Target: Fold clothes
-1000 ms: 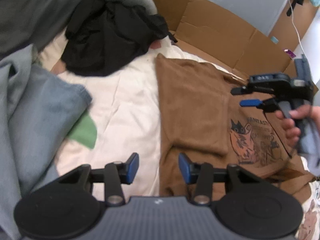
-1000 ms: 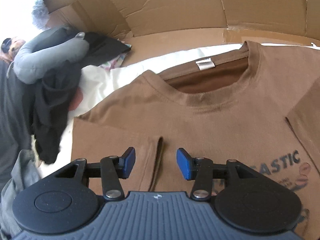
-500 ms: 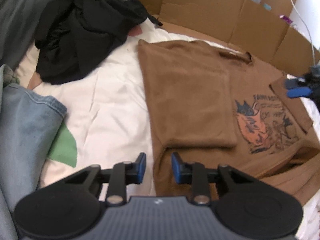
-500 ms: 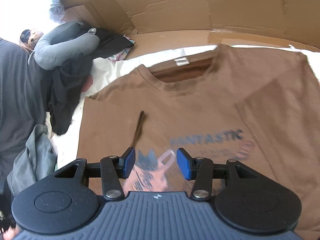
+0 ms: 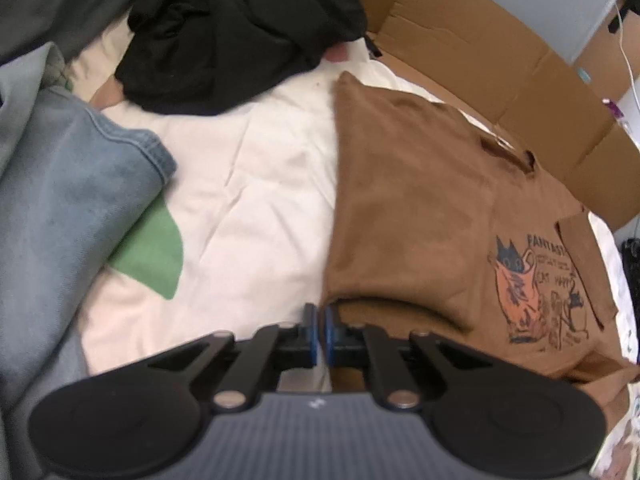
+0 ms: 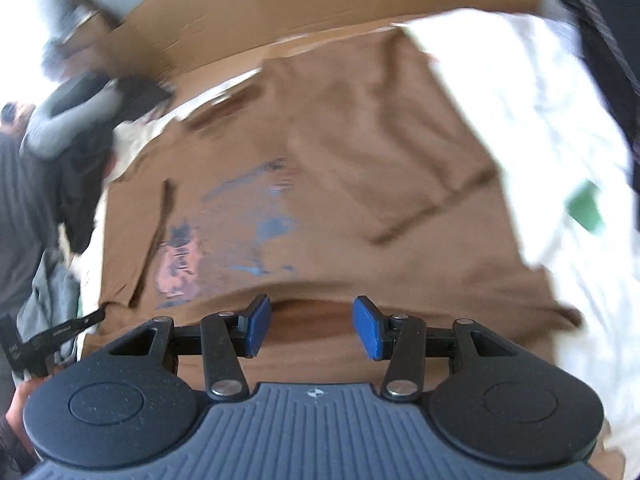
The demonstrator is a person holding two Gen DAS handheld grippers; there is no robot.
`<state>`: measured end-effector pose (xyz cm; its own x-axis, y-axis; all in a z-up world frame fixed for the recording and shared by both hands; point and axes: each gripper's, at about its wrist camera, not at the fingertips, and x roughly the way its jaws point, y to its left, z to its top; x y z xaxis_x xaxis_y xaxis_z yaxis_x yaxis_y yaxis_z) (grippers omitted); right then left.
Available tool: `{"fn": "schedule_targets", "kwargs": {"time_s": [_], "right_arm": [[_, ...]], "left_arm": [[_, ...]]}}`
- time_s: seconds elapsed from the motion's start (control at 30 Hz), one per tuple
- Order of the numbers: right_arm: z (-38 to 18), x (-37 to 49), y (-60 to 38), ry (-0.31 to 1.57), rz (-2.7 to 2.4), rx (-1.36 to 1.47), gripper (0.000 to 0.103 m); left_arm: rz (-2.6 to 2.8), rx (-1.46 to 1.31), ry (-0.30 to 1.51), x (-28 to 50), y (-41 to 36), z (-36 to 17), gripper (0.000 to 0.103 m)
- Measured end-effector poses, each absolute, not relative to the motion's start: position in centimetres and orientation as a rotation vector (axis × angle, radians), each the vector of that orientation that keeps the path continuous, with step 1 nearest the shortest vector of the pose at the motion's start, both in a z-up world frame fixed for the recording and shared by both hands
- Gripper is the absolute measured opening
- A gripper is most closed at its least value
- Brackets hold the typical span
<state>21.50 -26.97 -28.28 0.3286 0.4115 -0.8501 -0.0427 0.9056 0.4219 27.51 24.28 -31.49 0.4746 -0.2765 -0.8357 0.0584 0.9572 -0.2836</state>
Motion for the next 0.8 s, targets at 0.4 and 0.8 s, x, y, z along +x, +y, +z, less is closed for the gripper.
{"fn": "schedule_targets", "kwargs": {"time_s": [0.4, 0.8], "right_arm": [[-29.2, 18.8, -33.3, 1.119, 0.193, 0.525, 0.053], [-28.8, 16.8, -34.8, 1.071, 0.186, 0.478, 0.053]], "left_arm": [[-0.289, -0.187, 0.972, 29.5, 22.4, -27.9, 0.006], [-0.277, -0.186, 1.084, 30.5, 21.9, -31.4, 0.002]]}}
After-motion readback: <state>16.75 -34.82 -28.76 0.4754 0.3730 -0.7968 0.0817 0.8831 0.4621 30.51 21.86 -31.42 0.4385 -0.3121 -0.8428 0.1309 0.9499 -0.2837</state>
